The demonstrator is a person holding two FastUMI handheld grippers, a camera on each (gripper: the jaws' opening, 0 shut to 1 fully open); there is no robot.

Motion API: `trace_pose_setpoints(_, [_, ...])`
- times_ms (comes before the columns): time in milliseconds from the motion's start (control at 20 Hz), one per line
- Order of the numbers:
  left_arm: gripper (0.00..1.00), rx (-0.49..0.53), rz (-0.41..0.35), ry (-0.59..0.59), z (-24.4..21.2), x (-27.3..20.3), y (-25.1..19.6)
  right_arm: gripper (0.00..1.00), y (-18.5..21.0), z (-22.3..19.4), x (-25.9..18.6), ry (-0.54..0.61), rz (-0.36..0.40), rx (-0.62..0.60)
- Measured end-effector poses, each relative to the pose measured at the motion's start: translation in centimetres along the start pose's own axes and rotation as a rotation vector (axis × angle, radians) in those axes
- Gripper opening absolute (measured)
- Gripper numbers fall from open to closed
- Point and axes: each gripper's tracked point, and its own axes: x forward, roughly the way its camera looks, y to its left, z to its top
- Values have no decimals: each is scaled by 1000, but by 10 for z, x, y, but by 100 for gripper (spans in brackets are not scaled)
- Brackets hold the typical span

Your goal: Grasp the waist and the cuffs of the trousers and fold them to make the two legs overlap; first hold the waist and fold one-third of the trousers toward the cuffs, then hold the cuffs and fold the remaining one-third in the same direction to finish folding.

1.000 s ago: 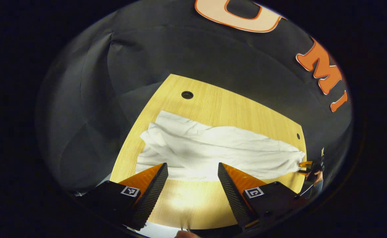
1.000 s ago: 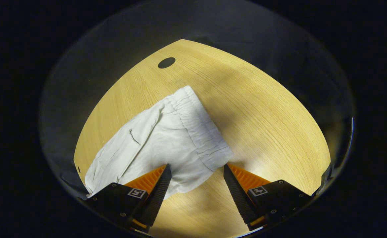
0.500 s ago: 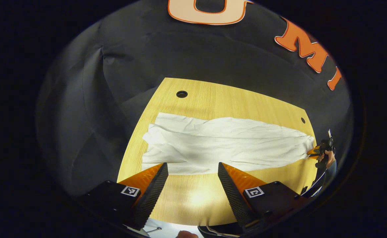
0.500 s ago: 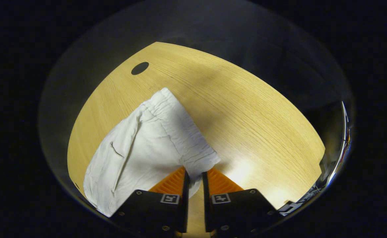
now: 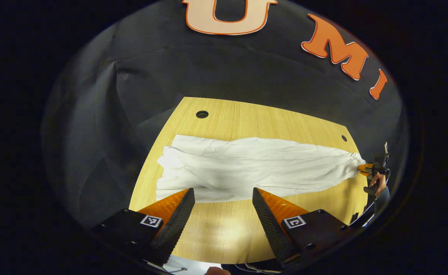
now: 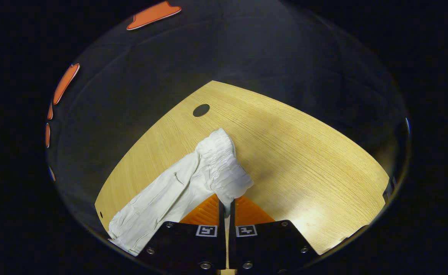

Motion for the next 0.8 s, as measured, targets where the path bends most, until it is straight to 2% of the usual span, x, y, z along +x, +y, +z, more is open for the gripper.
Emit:
trace_pose_setpoints(350, [99,-35,-57,-22,2,-4,1,1,10,17,-17,-141,87,-66])
trace_pose_setpoints(600, [100,-51,-64,-28,2,-4,3,1,12,24,-21,-222,159,-186])
trace_pose_setpoints(800, [100,-72,-69,-40,4,-6,7,1,24,36,-26,-263,251,-276])
